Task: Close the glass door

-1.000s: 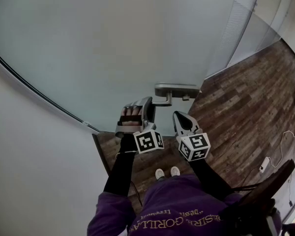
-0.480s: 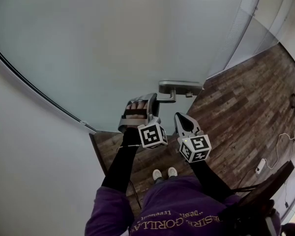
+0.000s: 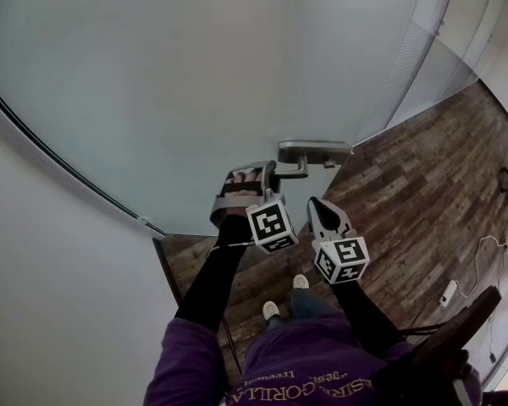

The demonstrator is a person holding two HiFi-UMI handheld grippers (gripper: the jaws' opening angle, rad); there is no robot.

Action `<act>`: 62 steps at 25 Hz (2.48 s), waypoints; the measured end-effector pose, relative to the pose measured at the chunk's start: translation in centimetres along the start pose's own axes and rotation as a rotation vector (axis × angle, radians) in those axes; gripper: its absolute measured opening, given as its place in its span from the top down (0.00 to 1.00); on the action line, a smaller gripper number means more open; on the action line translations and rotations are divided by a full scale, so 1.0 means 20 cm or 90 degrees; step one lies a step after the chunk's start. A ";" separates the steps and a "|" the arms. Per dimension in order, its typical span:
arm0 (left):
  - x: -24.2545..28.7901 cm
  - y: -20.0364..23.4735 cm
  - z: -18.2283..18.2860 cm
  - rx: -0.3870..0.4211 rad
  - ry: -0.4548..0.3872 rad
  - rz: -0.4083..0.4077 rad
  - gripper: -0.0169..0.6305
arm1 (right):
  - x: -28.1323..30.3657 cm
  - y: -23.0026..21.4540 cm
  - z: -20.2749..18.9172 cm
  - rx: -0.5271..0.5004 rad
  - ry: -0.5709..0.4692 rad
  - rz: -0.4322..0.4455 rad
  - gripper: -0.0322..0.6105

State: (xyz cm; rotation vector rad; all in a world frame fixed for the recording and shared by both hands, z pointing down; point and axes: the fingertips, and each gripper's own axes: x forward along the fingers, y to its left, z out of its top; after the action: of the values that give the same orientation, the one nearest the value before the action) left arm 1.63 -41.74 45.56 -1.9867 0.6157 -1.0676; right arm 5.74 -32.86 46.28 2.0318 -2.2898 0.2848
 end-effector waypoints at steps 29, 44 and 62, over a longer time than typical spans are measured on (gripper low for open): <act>0.42 0.10 -0.01 -0.030 0.127 0.104 0.78 | 0.32 -0.39 -0.08 -0.030 -0.011 0.162 0.96; 0.92 0.58 -0.21 -0.055 0.142 0.067 0.78 | 0.91 -0.52 0.14 0.007 0.019 0.138 0.96; 1.19 0.76 -0.30 -0.063 0.135 0.053 0.79 | 1.27 -0.53 0.26 0.011 -0.004 0.079 0.96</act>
State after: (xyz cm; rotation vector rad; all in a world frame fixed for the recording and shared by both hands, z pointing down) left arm 8.36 -69.81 46.47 -1.9265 0.8719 -1.2273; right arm 13.36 -59.70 46.58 1.9038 -2.4307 0.3072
